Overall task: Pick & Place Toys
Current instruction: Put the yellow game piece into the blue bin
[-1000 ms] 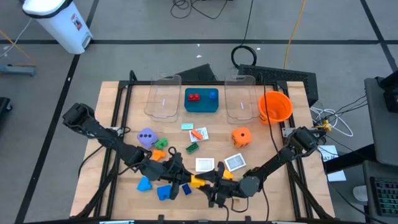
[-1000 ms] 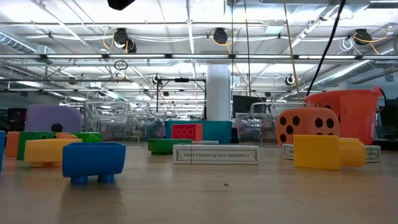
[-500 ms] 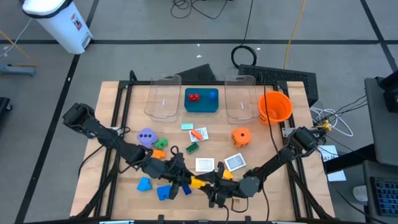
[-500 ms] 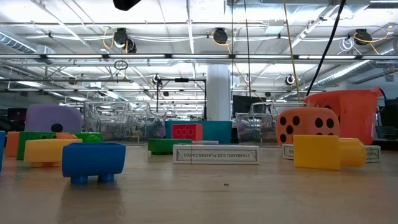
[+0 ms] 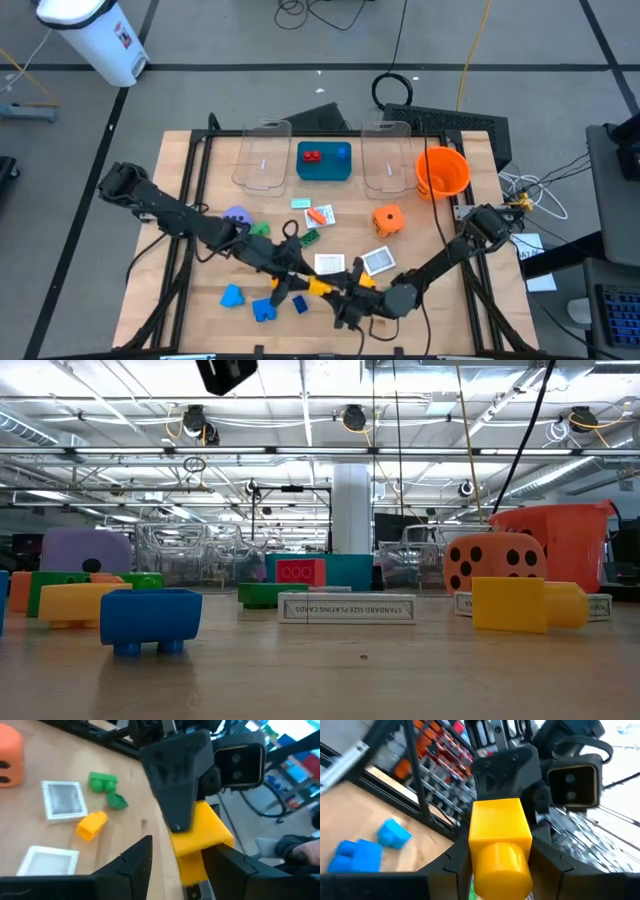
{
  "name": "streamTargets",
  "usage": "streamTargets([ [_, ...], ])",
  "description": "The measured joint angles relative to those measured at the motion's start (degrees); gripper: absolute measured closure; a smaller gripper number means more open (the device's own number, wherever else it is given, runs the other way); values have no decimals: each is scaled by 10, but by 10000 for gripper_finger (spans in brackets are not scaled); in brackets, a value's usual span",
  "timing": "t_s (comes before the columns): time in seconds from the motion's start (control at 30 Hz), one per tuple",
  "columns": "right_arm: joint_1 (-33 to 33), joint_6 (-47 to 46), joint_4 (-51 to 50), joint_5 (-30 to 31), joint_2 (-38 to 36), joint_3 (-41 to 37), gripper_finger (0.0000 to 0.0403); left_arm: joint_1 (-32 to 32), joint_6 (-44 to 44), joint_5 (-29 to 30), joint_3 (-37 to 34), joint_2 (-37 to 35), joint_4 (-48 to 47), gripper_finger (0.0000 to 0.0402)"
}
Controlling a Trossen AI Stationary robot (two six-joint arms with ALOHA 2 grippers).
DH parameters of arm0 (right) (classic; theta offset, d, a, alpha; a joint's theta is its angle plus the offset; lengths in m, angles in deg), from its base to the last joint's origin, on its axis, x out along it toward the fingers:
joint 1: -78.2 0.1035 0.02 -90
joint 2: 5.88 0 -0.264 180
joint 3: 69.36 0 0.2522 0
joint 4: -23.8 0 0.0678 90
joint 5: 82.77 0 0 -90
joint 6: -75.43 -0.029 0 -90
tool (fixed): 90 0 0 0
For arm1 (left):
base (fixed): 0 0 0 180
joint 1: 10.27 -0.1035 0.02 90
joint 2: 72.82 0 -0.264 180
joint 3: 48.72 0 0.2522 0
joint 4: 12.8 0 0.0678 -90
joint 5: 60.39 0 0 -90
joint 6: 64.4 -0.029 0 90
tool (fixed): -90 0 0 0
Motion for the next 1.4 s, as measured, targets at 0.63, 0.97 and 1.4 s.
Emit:
streamTargets([
  [0.63, 2, -42, -69, 91, 1, -1, 266, 176, -42, 336, 1, -81, -174, 226],
  [0.97, -37, -87, -94, 155, -25, -1, 267, 230, 20, 485, 0, 31, -165, 227],
  [1.4, -261, -332, -559, -109, -278, 9, 268, 185, 32, 480, -1, 197, -74, 227],
])
